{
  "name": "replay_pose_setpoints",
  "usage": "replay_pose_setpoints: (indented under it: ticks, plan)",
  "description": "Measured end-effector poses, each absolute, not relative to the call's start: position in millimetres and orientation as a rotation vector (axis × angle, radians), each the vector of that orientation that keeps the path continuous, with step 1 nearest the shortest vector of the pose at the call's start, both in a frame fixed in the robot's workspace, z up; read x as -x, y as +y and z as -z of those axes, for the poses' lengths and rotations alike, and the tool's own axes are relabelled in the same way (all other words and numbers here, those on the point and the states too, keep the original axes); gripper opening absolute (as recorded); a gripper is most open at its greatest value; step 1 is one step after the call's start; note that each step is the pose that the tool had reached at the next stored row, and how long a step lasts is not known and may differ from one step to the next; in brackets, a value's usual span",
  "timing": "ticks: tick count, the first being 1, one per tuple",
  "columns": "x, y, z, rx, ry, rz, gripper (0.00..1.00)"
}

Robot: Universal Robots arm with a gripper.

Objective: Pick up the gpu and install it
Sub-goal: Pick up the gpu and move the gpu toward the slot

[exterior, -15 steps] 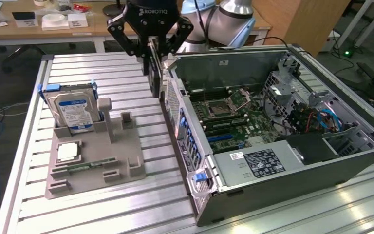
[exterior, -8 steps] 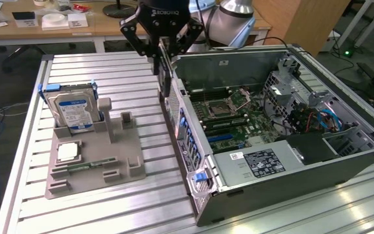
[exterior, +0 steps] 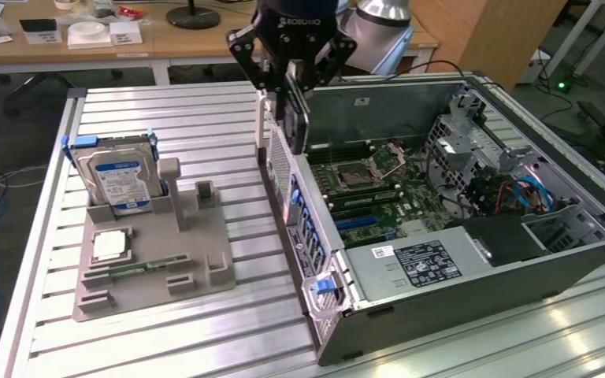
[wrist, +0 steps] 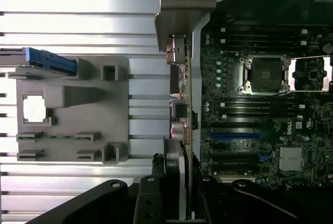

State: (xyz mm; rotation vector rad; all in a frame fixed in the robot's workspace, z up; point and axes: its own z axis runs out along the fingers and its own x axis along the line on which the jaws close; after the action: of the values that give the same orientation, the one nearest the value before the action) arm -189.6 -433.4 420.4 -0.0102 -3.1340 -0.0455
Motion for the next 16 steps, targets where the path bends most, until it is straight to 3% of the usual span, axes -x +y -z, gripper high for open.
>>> replay_pose_setpoints:
  ticks: [16]
  plan:
    - [137, -433, -418, 0.012, -3.134, 0.046, 0.28]
